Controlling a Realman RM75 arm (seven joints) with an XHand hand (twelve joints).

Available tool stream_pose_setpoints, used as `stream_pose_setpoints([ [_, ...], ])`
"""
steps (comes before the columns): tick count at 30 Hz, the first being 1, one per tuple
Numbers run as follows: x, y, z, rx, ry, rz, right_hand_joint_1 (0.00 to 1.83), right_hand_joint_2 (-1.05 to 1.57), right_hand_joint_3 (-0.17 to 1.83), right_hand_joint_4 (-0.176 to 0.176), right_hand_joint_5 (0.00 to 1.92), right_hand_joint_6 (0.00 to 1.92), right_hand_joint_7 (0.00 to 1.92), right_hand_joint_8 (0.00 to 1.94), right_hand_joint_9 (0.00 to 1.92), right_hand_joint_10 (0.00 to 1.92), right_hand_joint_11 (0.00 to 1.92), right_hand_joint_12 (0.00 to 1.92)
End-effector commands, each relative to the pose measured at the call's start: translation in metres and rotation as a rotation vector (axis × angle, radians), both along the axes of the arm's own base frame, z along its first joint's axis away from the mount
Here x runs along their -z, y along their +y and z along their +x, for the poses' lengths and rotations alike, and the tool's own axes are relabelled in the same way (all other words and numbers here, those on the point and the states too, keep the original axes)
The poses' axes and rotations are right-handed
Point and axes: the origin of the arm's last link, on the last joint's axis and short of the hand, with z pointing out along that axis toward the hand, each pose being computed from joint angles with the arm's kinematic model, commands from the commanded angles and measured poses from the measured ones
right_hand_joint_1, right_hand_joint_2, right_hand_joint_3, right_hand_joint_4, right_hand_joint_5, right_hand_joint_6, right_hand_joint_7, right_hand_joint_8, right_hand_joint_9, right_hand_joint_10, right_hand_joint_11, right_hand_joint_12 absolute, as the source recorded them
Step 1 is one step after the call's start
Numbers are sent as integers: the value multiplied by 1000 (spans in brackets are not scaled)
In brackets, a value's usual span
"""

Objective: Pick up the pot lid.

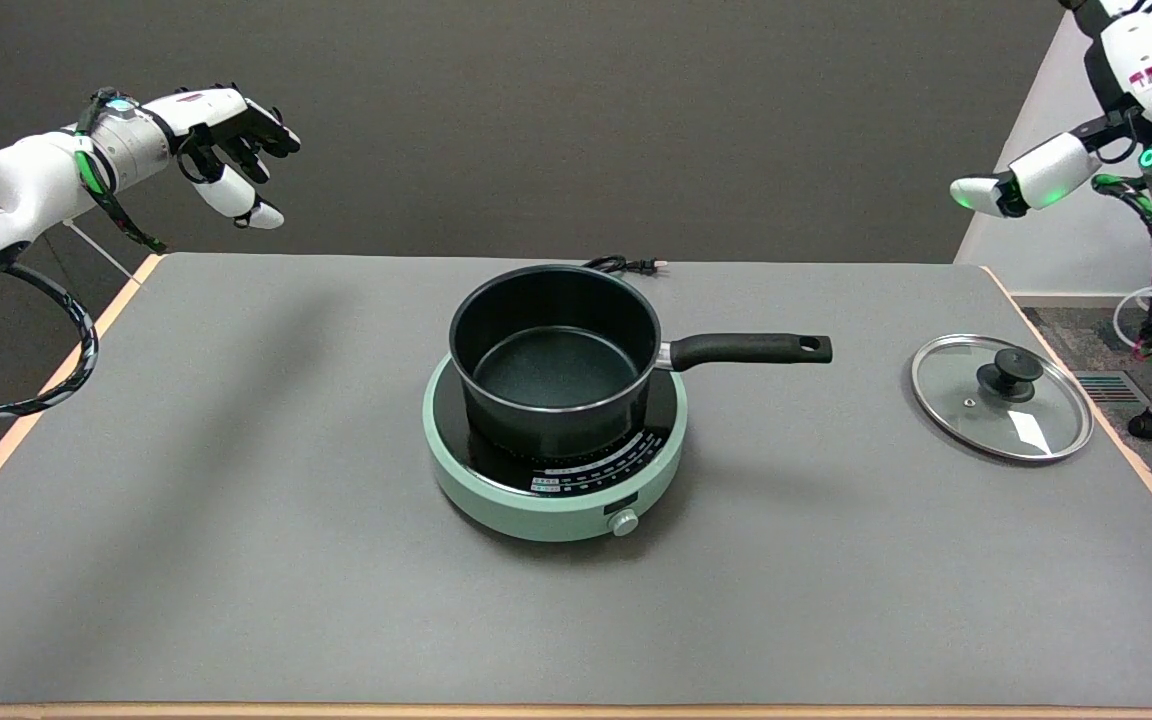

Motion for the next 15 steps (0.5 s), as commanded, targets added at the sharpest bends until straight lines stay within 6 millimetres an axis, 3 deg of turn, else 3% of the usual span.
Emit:
stream_pose_setpoints([
  [1, 19, -5, -3, -62, 121, -17, 1075, -372, 1104, -176, 30, 30, 30, 30, 30, 30, 30, 30],
  [15, 35, -30, -29, -16, 177, 19, 1089, -456, 1105, -176, 28, 28, 28, 28, 28, 28, 28, 28],
])
